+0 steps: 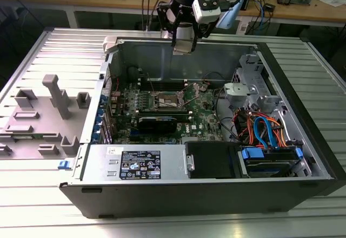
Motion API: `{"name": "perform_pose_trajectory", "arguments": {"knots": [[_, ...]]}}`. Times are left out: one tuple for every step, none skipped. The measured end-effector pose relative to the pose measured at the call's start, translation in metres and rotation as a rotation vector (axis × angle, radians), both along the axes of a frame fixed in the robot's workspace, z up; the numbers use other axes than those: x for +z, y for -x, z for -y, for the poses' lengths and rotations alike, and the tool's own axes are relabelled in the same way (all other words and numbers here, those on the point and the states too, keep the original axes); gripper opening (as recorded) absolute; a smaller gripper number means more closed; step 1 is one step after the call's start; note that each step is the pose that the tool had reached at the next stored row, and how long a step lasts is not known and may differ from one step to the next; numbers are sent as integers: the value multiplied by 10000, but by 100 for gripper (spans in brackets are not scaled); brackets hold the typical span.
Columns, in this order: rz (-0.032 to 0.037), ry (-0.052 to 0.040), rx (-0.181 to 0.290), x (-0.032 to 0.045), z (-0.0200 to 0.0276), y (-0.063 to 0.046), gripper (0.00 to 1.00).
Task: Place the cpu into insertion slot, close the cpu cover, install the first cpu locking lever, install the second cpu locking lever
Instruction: 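Place the cpu into insertion slot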
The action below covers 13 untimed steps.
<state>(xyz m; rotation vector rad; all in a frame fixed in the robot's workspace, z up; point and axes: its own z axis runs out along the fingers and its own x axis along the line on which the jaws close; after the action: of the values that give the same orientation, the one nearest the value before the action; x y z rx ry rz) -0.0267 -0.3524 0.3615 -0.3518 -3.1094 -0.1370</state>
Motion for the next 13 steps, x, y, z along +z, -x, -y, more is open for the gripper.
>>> {"name": "perform_pose_trajectory", "arguments": {"knots": [[0,0,0,0,0,0,54],[0,-1,0,0,0,0,54],[0,-1,0,0,5,0,54],[0,-1,-2,0,14,1,54],[0,0,-1,0,27,0,54],[0,0,0,0,39,0,54],[0,-1,0,0,45,0,54],[1,-2,-9,-1,50,0,54],[1,-2,-45,-2,51,1,54],[0,1,-113,-1,52,0,54],[-1,1,-196,-1,52,0,54],[0,0,-325,-2,52,-1,54],[0,1,-423,-2,52,0,54]]}}
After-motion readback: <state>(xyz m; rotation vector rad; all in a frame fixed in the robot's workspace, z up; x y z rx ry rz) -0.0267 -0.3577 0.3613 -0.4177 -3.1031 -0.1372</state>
